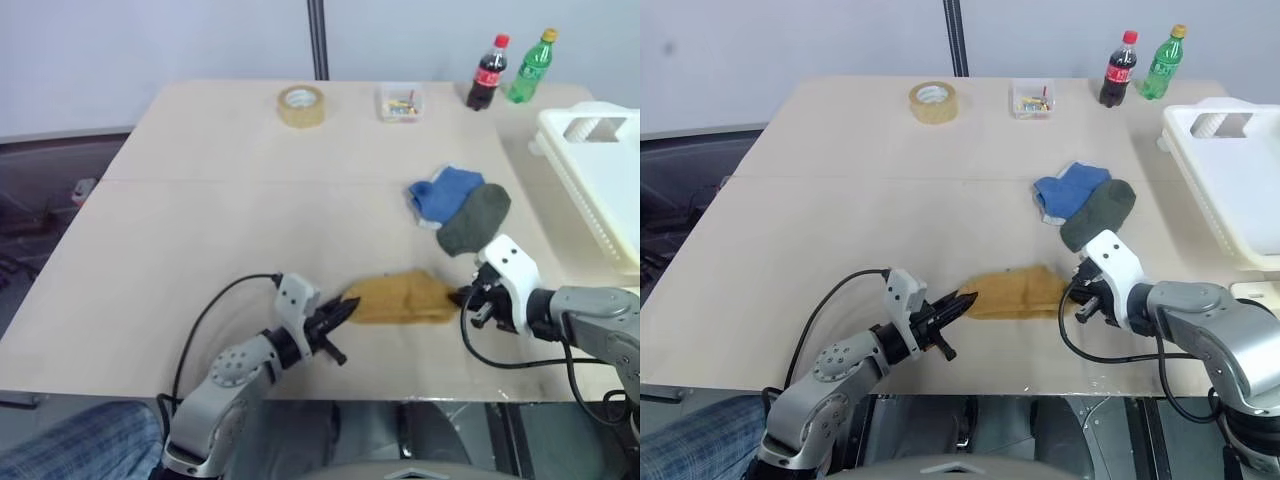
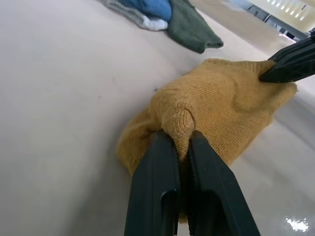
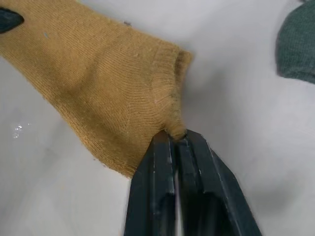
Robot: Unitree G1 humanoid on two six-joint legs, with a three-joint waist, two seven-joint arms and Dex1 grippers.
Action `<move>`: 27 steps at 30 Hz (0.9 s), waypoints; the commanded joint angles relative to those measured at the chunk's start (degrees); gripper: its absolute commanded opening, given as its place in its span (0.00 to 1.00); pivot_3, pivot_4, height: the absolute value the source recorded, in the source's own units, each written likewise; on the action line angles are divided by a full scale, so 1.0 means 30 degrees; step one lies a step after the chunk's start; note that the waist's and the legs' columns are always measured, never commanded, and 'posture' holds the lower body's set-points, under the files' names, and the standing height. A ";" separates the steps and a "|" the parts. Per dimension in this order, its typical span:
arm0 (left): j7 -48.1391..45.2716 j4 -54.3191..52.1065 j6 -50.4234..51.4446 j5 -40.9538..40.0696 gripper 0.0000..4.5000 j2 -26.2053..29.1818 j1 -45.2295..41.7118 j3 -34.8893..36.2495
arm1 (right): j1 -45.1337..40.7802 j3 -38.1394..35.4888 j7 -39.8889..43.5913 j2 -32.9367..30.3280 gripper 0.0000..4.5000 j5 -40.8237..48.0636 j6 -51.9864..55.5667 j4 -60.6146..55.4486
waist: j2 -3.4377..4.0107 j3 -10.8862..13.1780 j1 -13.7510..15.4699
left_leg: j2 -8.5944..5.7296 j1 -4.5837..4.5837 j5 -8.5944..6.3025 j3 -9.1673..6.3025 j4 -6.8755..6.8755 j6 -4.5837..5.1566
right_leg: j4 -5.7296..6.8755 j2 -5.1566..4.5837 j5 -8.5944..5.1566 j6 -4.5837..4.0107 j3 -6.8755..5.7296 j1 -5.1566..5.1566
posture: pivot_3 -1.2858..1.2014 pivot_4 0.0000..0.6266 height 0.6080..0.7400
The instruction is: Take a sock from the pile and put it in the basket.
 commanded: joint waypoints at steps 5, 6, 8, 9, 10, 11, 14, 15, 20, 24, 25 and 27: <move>-0.0642 0.0496 -0.0566 0.0100 0.00 -0.0129 -0.0301 -0.0248 | -0.0366 -0.0137 0.0099 -0.0368 0.75 0.0221 -0.2092 -0.0697 | -0.0001 0.0000 0.0000 | 0.0000 -0.0001 0.0000 0.0000 0.0000 0.0000 | -0.0001 0.0000 0.0000 0.0001 -0.0001 0.0000 | 0.52 0.24 0.99; -0.0692 0.0546 -0.0556 0.0085 0.17 -0.0147 -0.0342 -0.0255 | -0.0458 -0.0211 0.0140 -0.0318 0.77 0.0315 -0.2312 -0.0734 | -0.0001 0.0000 -0.0002 | 0.0000 -0.0001 0.0000 0.0001 0.0000 0.0000 | -0.0001 0.0000 -0.0001 0.0001 -0.0001 0.0000 | 0.52 0.24 0.99; -0.0808 0.0631 -0.0546 0.0080 0.34 -0.0177 -0.0394 -0.0290 | -0.0640 -0.0033 0.0420 -0.0254 0.77 0.0337 -0.3517 -0.0943 | 0.0000 0.0000 -0.0005 | 0.0000 -0.0001 0.0000 0.0001 0.0000 0.0000 | 0.0000 0.0000 0.0000 0.0002 -0.0001 -0.0001 | 0.52 0.24 0.99; -0.0822 0.0643 -0.0515 0.0083 0.46 -0.0198 -0.0399 -0.0321 | -0.0712 0.0096 0.0465 -0.0030 0.77 0.0312 -0.4245 -0.1046 | 0.0000 0.0000 -0.0008 | 0.0001 -0.0001 0.0000 0.0000 0.0000 0.0000 | 0.0000 0.0001 -0.0001 0.0002 -0.0002 -0.0001 | 0.52 0.24 0.99; -0.0832 0.0638 -0.0487 0.0104 0.59 -0.0208 -0.0413 -0.0378 | -0.0748 0.0273 0.0516 0.0148 0.77 0.0199 -0.5083 -0.1107 | 0.0000 0.0000 -0.0016 | 0.0001 0.0000 0.0000 0.0000 0.0000 0.0000 | -0.0001 0.0001 -0.0001 0.0002 -0.0002 -0.0001 | 0.52 0.24 0.99; -0.0871 0.0659 -0.0556 0.0199 0.70 -0.0210 -0.0458 -0.0488 | -0.0735 0.0761 0.0670 0.0314 0.77 -0.0448 -0.6894 -0.1066 | 0.0000 0.0000 -0.0016 | 0.0002 0.0000 0.0000 0.0000 0.0000 0.0000 | 0.0000 0.0002 -0.0001 0.0003 -0.0002 -0.0001 | 0.52 0.24 0.99; -0.1032 0.0746 -0.0417 0.0128 0.97 -0.0272 -0.0492 -0.0739 | -0.0530 0.2169 0.1469 0.0967 0.77 -0.1865 -1.1419 -0.0323 | 0.0002 -0.0002 -0.0028 | 0.0004 0.0007 0.0000 0.0000 0.0000 -0.0001 | 0.0003 0.0005 -0.0002 0.0004 -0.0002 0.0001 | 0.52 0.24 0.99; -0.1077 0.0790 -0.0386 0.0086 0.99 -0.0307 -0.0505 -0.0788 | -0.0440 0.2740 0.1699 0.1032 0.77 -0.2300 -1.2324 0.0100 | 0.0001 -0.0002 -0.0032 | 0.0004 0.0010 0.0001 0.0001 0.0000 -0.0001 | 0.0005 0.0006 -0.0002 0.0005 -0.0001 0.0001 | 0.52 0.24 0.99; -0.1532 0.1238 -0.0594 0.0249 0.99 -0.0190 -0.0757 -0.1070 | 0.0335 0.5910 0.2759 0.0885 0.77 -0.5267 -1.6755 0.3646 | -0.0012 -0.0005 0.0007 | -0.0005 0.0041 0.0001 -0.0019 0.0015 -0.0002 | -0.0007 -0.0004 -0.0001 0.0006 -0.0024 0.0054 | 0.52 0.24 0.99; -0.2070 0.1679 -0.1092 0.0468 0.99 0.0004 -0.1001 -0.1167 | 0.0211 0.7134 0.2524 0.1275 0.77 -0.7264 -1.8590 0.6873 | -0.0009 -0.0006 -0.0018 | -0.0001 0.0053 0.0003 -0.0021 0.0014 -0.0005 | -0.0001 -0.0001 -0.0001 0.0004 -0.0024 0.0055 | 0.52 0.24 0.99; -0.2410 0.1772 -0.1392 0.0413 0.99 0.0060 -0.1029 -0.1146 | 0.0214 0.7369 0.2514 0.1191 0.77 -0.7843 -1.9113 0.7477 | -0.0009 -0.0005 -0.0016 | -0.0002 0.0056 0.0003 -0.0021 0.0014 -0.0005 | 0.0002 0.0000 -0.0001 0.0003 -0.0024 0.0056 | 0.52 0.24 0.99; -0.3050 0.1690 -0.1554 -0.0065 0.99 0.0208 -0.0931 -0.0894 | 0.0460 0.7544 0.2810 0.1047 0.77 -0.8400 -1.9929 0.8057 | -0.0006 -0.0006 -0.0009 | -0.0003 0.0055 0.0004 -0.0020 0.0015 -0.0007 | 0.0003 -0.0003 -0.0001 0.0003 -0.0020 0.0054 | 0.52 0.24 0.99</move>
